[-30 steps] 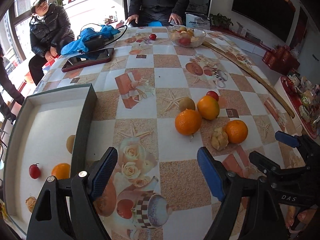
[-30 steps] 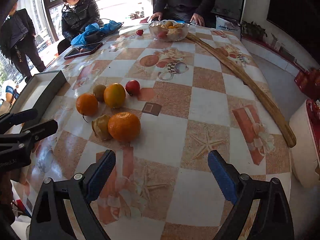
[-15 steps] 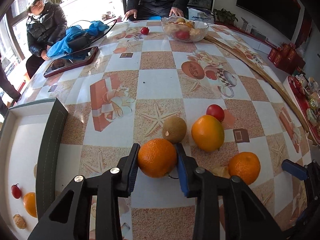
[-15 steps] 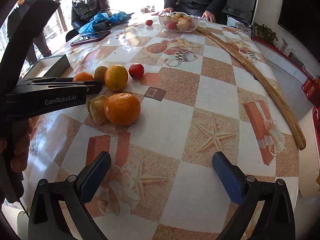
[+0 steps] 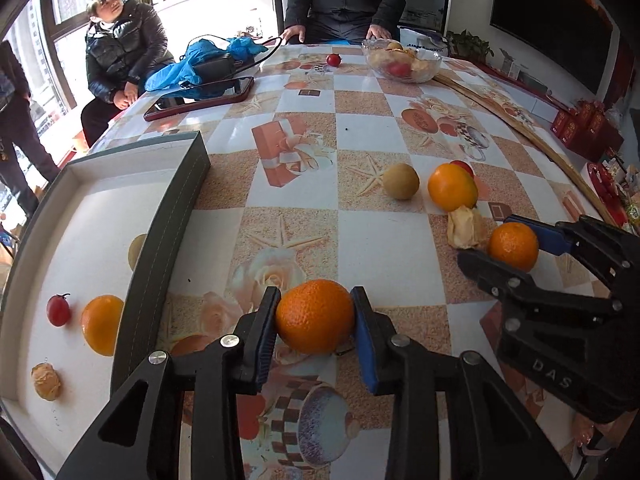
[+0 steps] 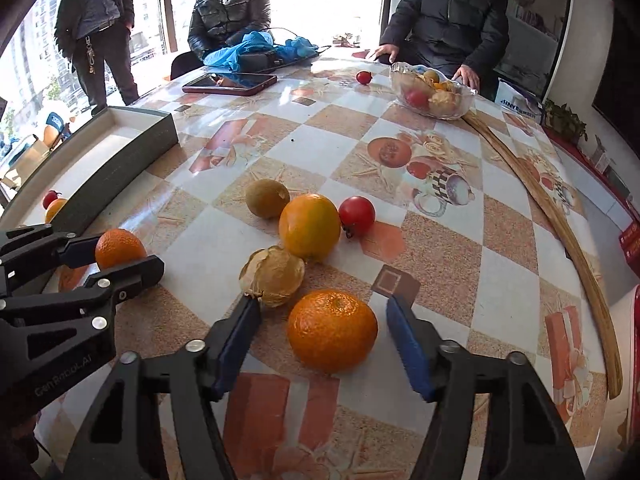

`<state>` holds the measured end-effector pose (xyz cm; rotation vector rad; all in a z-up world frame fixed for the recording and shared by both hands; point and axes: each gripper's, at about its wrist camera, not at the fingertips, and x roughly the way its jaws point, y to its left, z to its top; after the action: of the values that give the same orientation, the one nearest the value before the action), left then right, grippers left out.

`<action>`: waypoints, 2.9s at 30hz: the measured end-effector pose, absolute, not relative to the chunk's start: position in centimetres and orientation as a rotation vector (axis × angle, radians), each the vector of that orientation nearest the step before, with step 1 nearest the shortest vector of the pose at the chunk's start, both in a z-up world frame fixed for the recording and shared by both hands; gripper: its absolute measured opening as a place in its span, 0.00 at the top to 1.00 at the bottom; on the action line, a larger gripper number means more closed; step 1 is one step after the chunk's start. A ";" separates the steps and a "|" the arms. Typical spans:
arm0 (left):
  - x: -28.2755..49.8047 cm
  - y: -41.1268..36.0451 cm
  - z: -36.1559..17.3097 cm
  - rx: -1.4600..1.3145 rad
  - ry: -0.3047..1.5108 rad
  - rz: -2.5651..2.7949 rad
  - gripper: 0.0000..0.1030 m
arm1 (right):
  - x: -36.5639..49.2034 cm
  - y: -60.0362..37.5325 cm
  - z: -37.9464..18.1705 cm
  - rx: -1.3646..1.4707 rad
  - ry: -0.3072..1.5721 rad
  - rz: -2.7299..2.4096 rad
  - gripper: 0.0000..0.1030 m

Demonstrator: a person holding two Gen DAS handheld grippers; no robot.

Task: Organize fruits
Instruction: 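Grasp an orange with the left tool while the right tool grasps another orange, then hold both oranges in the closed tools above the table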

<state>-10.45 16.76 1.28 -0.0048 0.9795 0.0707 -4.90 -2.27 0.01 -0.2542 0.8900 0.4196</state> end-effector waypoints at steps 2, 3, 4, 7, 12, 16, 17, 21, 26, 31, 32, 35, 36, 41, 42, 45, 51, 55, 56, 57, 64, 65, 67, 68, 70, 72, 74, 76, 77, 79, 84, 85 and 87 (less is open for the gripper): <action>-11.2 16.7 1.2 -0.011 0.972 0.075 0.63 | -4.7 -2.3 0.1 -0.229 0.898 0.420 0.61; -11.5 16.6 1.2 -0.013 0.969 0.076 0.63 | -4.7 -2.6 0.1 -0.214 0.902 0.414 0.61; -11.9 16.6 1.2 -0.013 0.966 0.077 0.63 | -4.9 -2.9 0.1 -0.202 0.903 0.403 0.61; -13.0 16.3 1.1 -0.005 0.945 0.075 0.63 | -6.4 -4.5 0.1 -0.166 0.910 0.374 0.61; -14.1 15.8 0.9 -0.016 0.913 0.082 0.63 | -9.7 -8.0 0.2 -0.077 0.910 0.307 0.61; -14.9 15.3 0.7 -0.003 0.864 0.096 0.63 | -11.3 -8.9 0.0 -0.064 0.866 0.255 0.61; -14.9 15.4 0.6 -0.008 0.857 0.096 0.63 | -11.2 -8.8 0.0 -0.070 0.866 0.250 0.61; -14.8 15.7 0.6 -0.025 0.853 0.081 0.63 | -11.0 -8.6 0.0 -0.086 0.864 0.242 0.61; -14.8 15.5 0.5 -0.013 0.842 0.088 0.63 | -11.1 -8.5 -0.1 -0.095 0.863 0.240 0.61; -14.8 15.5 0.5 -0.012 0.843 0.088 0.63 | -11.1 -8.4 -0.1 -0.094 0.863 0.240 0.61; -14.8 15.4 0.5 -0.012 0.842 0.088 0.63 | -11.1 -8.5 -0.1 -0.094 0.863 0.241 0.61; -14.8 15.5 0.5 -0.013 0.843 0.088 0.63 | -11.1 -8.5 -0.1 -0.094 0.863 0.241 0.61; -14.8 15.5 0.5 -0.013 0.843 0.088 0.63 | -11.1 -8.5 -0.1 -0.093 0.863 0.241 0.61; -14.8 15.5 0.5 -0.014 0.843 0.087 0.63 | -11.1 -8.4 -0.2 -0.094 0.863 0.240 0.61; -14.8 15.5 0.5 -0.013 0.843 0.088 0.63 | -11.1 -8.4 -0.2 -0.094 0.863 0.241 0.61; -14.8 15.5 0.5 -0.014 0.843 0.087 0.63 | -11.1 -8.4 -0.2 -0.094 0.863 0.241 0.61; -14.8 15.5 0.5 -0.014 0.843 0.087 0.63 | -11.1 -8.4 -0.2 -0.094 0.863 0.241 0.61; -14.8 15.5 0.5 -0.015 0.843 0.087 0.63 | -11.1 -8.4 -0.2 -0.094 0.863 0.241 0.61; -14.8 15.5 0.5 -0.014 0.843 0.087 0.63 | -11.1 -8.4 -0.2 -0.094 0.863 0.241 0.61; -14.8 15.5 0.5 -0.013 0.843 0.088 0.63 | -11.1 -8.4 -0.2 -0.094 0.863 0.241 0.61; -14.8 15.5 0.5 -0.015 0.843 0.087 0.63 | -11.0 -8.4 -0.2 -0.095 0.863 0.240 0.61; -14.8 15.6 0.5 -0.014 0.843 0.087 0.63 | -11.0 -8.4 -0.2 -0.095 0.863 0.240 0.61; -14.8 15.6 0.5 -0.015 0.843 0.087 0.63 | -11.0 -8.4 -0.2 -0.095 0.863 0.240 0.61; -14.8 15.6 0.5 -0.015 0.843 0.087 0.63 | -11.0 -8.4 -0.2 -0.095 0.863 0.240 0.61; -14.8 15.6 0.5 -0.015 0.843 0.087 0.63 | -11.0 -8.4 -0.2 -0.095 0.863 0.240 0.61; -14.8 15.6 0.5 -0.015 0.843 0.087 0.63 | -11.0 -8.3 -0.2 -0.095 0.863 0.240 0.61; -14.8 15.6 0.5 -0.016 0.843 0.087 0.63 | -11.0 -8.3 -0.2 -0.096 0.863 0.240 0.61; -14.8 15.6 0.5 -0.015 0.843 0.087 0.63 | -11.0 -8.3 -0.2 -0.096 0.863 0.239 0.61; -14.8 15.6 0.5 -0.015 0.843 0.087 0.63 | -11.0 -8.3 -0.2 -0.096 0.863 0.240 0.61; -14.8 15.6 0.5 -0.016 0.843 0.086 0.63 | -11.0 -8.3 -0.2 -0.096 0.863 0.239 0.61; -14.7 15.6 0.5 -0.015 0.843 0.086 0.63 | -11.0 -8.3 -0.2 -0.096 0.863 0.239 0.61; -14.7 15.6 0.5 -0.014 0.843 0.086 0.63 | -11.0 -8.2 -0.2 -0.096 0.863 0.239 0.61; -14.7 15.6 0.5 -0.016 0.843 0.087 0.63 | -11.0 -8.2 -0.2 -0.097 0.863 0.239 0.61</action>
<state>-14.74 15.62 0.53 -0.0161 0.8434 0.0867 -11.01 -8.24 -0.22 -0.0974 0.8630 0.2388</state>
